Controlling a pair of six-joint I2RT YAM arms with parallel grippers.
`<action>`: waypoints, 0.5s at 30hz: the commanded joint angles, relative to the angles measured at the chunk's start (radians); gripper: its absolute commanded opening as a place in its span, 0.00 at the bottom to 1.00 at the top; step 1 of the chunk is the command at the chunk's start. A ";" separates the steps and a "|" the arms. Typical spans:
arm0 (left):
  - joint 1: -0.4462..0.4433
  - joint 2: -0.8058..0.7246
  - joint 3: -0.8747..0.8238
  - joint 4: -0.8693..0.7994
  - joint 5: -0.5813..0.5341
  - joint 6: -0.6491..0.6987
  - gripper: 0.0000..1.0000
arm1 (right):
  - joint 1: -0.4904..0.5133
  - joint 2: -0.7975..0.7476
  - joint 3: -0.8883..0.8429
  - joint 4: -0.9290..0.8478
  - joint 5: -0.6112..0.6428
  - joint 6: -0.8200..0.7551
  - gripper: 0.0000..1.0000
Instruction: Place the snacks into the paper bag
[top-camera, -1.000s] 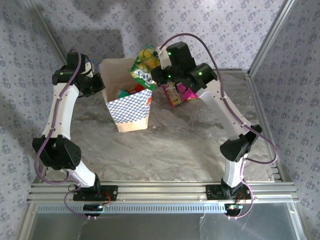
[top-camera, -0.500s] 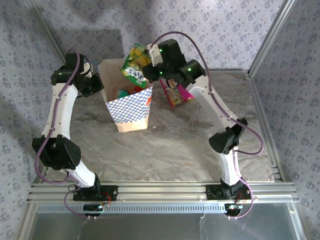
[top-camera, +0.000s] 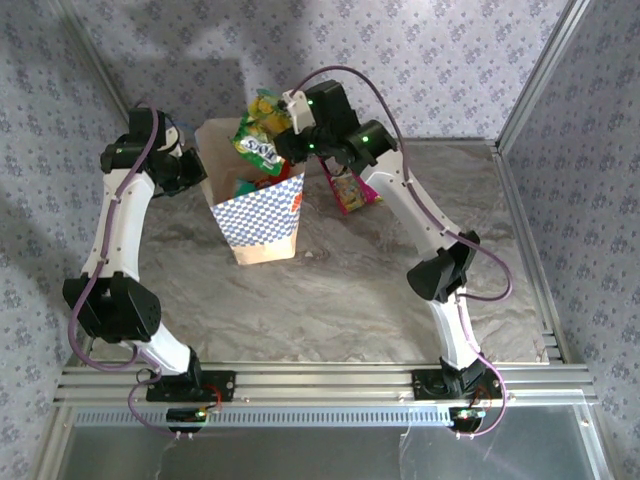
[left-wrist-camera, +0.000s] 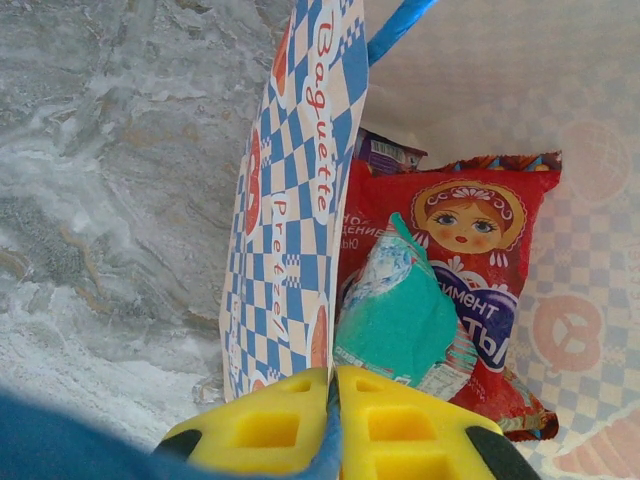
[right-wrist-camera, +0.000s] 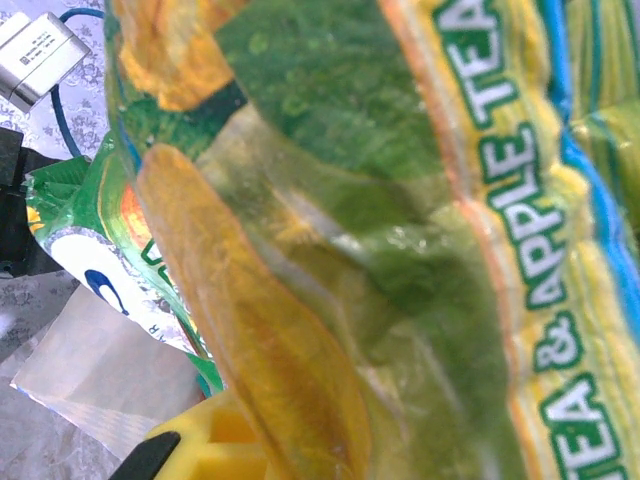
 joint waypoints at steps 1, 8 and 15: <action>0.006 -0.040 -0.006 -0.003 0.033 0.001 0.09 | 0.020 0.034 0.059 0.041 -0.038 -0.047 0.00; 0.008 -0.050 -0.003 -0.004 0.031 0.001 0.08 | 0.032 0.082 0.072 0.013 -0.041 -0.089 0.00; 0.010 -0.059 -0.010 0.005 0.033 0.001 0.08 | 0.053 0.101 0.072 -0.023 -0.028 -0.123 0.00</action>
